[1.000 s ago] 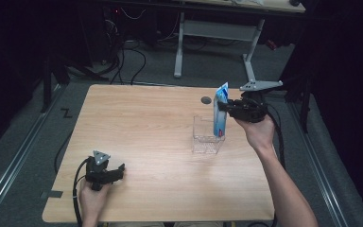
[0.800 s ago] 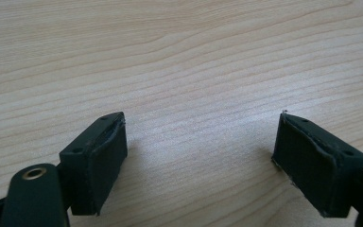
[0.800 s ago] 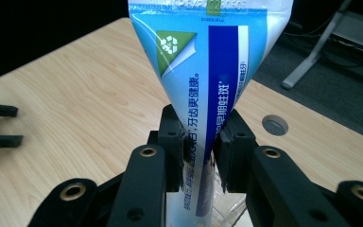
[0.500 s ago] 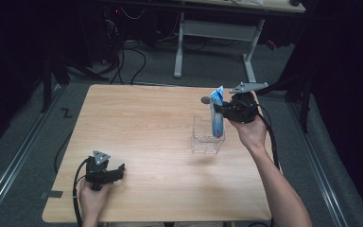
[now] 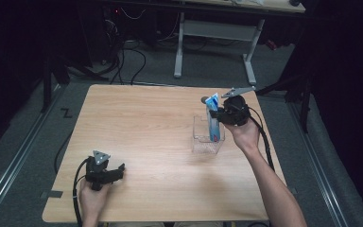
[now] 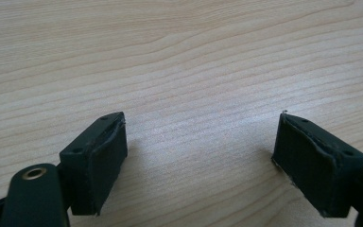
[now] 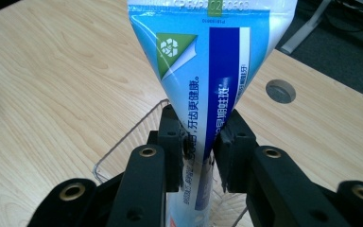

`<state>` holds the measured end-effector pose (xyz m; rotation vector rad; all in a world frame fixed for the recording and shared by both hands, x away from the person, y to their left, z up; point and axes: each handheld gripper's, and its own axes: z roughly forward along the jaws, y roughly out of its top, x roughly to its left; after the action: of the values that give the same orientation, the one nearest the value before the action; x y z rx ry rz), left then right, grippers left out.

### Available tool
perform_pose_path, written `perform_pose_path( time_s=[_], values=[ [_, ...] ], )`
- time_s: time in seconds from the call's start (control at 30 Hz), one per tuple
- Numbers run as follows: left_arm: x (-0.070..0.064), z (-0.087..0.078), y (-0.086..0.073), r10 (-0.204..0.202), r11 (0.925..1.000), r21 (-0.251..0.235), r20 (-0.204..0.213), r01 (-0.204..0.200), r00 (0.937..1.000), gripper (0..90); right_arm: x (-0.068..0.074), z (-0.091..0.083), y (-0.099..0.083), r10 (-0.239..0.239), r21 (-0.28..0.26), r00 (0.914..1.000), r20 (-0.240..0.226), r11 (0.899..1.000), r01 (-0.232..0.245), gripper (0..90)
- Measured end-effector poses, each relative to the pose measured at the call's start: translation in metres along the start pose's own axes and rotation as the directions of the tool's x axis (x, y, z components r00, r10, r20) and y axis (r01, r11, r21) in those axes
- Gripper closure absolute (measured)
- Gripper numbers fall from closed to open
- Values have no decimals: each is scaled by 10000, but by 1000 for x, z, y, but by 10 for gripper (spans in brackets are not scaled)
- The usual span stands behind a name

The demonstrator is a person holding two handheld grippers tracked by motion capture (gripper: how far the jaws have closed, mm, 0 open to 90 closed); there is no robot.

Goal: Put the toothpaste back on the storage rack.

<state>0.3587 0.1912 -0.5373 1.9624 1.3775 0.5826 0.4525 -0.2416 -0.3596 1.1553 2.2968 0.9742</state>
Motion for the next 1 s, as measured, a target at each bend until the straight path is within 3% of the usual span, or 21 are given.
perform_pose_path(
  time_s=[0.4, 0.8, 1.0],
  values=[
    [0, 0, 0, -2, 10000, 0, 2, 2, 10000, 183, 1, 14, -5, 1, 560, 9999, 128, 9984, -8, 739],
    [0, 0, 0, -6, 10000, -2, 2, 6, 10000, 183, 3, 31, -12, 224, 934, 9997, -133, 9954, -210, 740],
    [0, 0, 0, -3, 10000, 3, 3, 3, 10000, 183, 5, 35, -11, 211, 835, 9997, -112, 9963, -201, 732]
  ],
)
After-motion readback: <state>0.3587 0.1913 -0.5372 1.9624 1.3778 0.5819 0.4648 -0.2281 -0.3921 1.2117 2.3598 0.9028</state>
